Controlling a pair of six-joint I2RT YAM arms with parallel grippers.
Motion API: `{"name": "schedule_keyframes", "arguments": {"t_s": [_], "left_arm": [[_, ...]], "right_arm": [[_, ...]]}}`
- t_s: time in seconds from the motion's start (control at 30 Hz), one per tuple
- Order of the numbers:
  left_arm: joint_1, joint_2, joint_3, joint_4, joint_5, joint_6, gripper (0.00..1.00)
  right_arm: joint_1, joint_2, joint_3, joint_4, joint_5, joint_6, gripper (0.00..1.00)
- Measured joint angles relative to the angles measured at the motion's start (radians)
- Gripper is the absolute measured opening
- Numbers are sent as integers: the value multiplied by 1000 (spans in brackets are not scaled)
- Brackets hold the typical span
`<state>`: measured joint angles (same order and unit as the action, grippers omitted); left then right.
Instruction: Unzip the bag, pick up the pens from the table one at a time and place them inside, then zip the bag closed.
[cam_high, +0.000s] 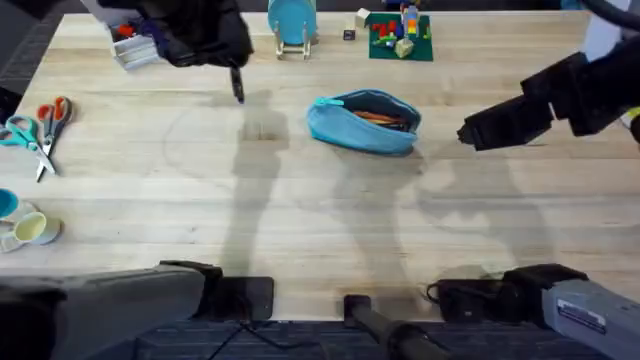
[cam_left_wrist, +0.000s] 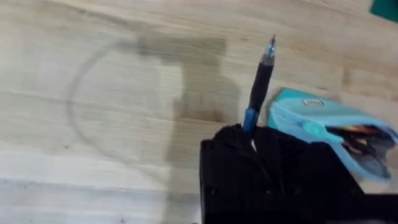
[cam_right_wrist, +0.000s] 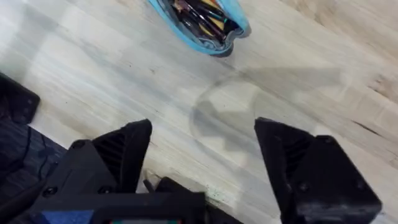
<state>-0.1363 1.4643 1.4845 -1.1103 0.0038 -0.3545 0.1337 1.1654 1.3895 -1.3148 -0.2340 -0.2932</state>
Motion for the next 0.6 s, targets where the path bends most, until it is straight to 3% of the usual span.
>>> {"name": "schedule_keyframes", "arguments": {"t_s": [0.23, 0.6], "left_arm": [[-143, -27, 0, 8, 1, 95, 44], [-200, -27, 0, 29, 21, 149, 44]], "right_arm": [[0, 0, 0, 0, 0, 0, 998], [0, 0, 0, 0, 0, 0, 998]]}}
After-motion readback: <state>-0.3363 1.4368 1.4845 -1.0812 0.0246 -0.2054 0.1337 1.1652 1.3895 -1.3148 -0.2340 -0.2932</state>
